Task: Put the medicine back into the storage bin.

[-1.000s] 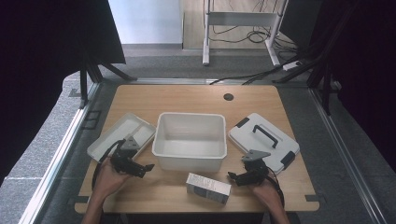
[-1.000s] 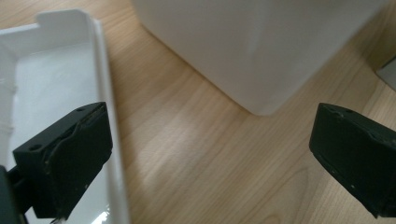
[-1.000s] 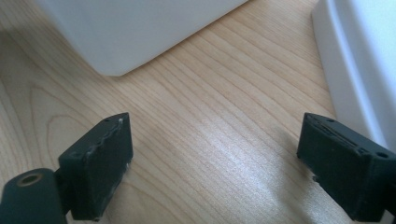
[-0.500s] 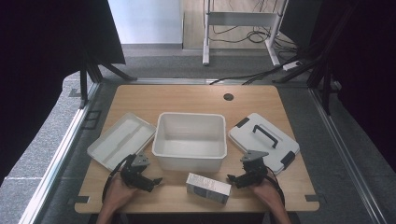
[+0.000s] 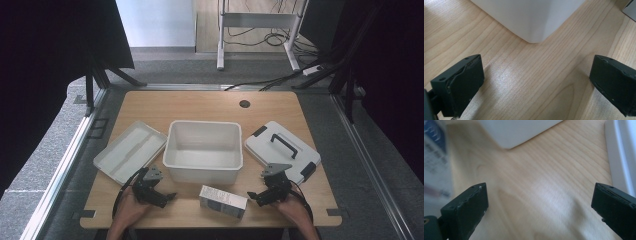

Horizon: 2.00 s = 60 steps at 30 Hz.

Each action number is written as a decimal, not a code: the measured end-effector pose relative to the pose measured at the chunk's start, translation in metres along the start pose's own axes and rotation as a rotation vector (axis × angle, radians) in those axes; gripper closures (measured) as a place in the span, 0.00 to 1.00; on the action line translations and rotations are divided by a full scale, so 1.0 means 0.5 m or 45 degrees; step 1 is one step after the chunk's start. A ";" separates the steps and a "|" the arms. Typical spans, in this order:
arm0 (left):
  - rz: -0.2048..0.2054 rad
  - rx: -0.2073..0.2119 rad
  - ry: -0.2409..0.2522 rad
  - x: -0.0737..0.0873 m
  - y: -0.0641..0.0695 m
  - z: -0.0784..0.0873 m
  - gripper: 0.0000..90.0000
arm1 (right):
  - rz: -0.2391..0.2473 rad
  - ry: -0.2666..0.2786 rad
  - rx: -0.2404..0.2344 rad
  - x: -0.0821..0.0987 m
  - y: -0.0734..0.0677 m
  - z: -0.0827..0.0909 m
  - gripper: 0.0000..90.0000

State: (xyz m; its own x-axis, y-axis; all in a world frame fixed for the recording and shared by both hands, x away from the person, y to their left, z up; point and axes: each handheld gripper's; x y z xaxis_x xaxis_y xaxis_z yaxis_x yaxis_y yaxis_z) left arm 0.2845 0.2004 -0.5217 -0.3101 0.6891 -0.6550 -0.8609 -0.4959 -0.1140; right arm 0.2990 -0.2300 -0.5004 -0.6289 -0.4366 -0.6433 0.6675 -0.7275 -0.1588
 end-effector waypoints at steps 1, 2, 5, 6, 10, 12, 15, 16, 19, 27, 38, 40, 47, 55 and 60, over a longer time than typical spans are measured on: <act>0.000 0.000 0.000 0.000 0.000 0.000 0.00 | 0.013 -0.011 -0.002 0.000 -0.003 0.007 0.01; 0.000 0.000 0.000 0.000 0.000 0.000 0.00 | 0.027 -0.020 -0.003 0.001 -0.006 0.015 0.02; 0.000 0.000 0.000 0.000 0.000 0.000 0.00 | 0.058 -0.050 -0.011 0.002 -0.016 0.036 0.03; 0.000 -0.001 0.000 0.000 0.000 0.000 0.00 | 0.066 -0.064 -0.015 0.003 -0.020 0.042 0.03; 0.000 -0.001 0.000 0.000 0.000 0.000 0.00 | 0.106 -0.111 -0.045 0.004 -0.039 0.066 0.04; 0.001 -0.001 0.001 0.000 0.000 0.000 0.00 | 0.125 -0.140 -0.069 0.005 -0.051 0.075 0.04; -0.003 0.000 -0.002 0.000 -0.001 0.000 0.00 | 0.155 -0.181 -0.092 0.003 -0.067 0.085 0.04; -0.003 0.000 -0.002 0.000 -0.001 0.000 0.00 | 0.155 -0.181 -0.092 0.003 -0.067 0.085 0.04; -0.002 -0.001 -0.001 0.000 -0.001 0.000 0.00 | 0.172 -0.235 -0.134 -0.009 -0.089 0.092 0.03; 0.001 -0.003 0.000 0.000 -0.001 0.000 0.00 | 0.270 -0.351 -0.175 -0.052 -0.145 0.081 0.13; 0.002 -0.004 0.001 0.000 -0.001 0.000 0.00 | 0.389 -0.489 -0.175 -0.108 -0.216 0.021 0.27; 0.002 -0.004 0.001 0.000 -0.001 0.000 0.00 | 0.404 -0.531 -0.177 -0.119 -0.228 -0.003 0.35; 0.003 -0.005 0.001 0.000 -0.001 0.001 0.00 | 0.464 -0.616 -0.122 -0.129 -0.244 -0.030 0.60; 0.005 -0.006 0.002 0.000 -0.001 0.001 0.00 | 0.481 -0.612 -0.158 -0.146 -0.254 -0.008 0.62; 0.006 -0.007 0.003 0.000 0.000 0.001 0.01 | 0.478 -0.601 -0.176 -0.168 -0.259 0.018 0.62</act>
State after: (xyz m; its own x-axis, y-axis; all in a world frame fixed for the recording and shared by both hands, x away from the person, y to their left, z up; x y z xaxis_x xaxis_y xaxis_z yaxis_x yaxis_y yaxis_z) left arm 0.2845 0.2009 -0.5216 -0.3132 0.6857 -0.6570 -0.8573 -0.5017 -0.1149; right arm 0.2621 -0.1038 -0.4190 -0.4284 -0.8595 -0.2787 0.9031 -0.4171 -0.1020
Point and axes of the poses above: each handheld gripper's, and its own axes: z roughly backward along the jaws, x roughly out of its underside, y roughly to its right, and after that the axes turned 13 degrees about -z, right-handed
